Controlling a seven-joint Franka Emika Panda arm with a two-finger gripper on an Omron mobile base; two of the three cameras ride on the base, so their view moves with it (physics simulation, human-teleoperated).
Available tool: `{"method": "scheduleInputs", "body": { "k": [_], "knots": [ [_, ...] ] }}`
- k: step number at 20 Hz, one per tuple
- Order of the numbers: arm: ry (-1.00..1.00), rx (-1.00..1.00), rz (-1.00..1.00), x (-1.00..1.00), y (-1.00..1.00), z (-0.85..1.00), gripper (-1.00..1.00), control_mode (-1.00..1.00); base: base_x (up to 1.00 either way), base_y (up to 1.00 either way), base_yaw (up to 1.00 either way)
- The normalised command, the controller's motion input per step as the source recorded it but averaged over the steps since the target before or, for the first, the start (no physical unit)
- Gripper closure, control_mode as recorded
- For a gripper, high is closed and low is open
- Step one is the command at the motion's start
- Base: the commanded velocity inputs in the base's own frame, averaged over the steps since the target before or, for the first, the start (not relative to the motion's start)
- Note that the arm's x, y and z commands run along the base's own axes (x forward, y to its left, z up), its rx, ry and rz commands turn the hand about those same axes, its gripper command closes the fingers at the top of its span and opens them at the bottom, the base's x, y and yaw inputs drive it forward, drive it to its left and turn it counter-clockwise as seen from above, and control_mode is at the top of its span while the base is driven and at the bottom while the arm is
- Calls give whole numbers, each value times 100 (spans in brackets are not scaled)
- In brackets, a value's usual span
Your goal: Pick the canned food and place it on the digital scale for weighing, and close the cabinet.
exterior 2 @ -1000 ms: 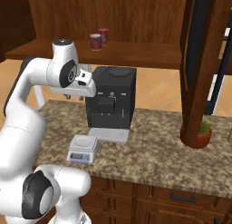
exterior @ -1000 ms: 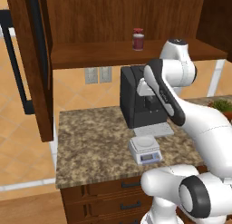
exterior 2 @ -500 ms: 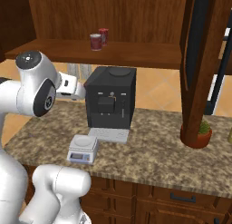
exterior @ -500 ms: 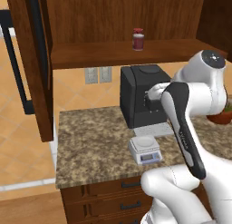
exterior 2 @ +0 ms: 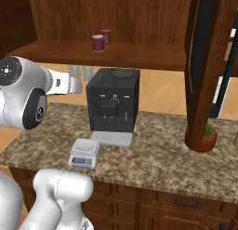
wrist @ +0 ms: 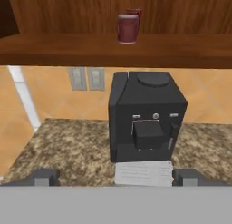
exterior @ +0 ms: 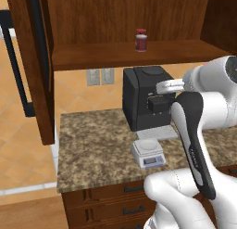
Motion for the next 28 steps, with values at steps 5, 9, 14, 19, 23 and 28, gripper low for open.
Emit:
{"method": "scheduleInputs", "body": {
  "k": [5,9,14,19,23,28],
  "knots": [
    [-8,0,-3,-3,-3,61,-100,-100,0,0,0],
    [-12,0,-2,22,-5,25,-100,-100,0,0,0],
    [-28,0,-1,14,-5,27,-100,-100,0,0,0],
    [-7,0,-3,9,-2,47,-100,-100,0,0,0],
    [1,0,-2,42,0,23,-100,-100,0,0,0],
    [-8,0,0,52,0,0,-100,-100,0,0,0]
  ]
}}
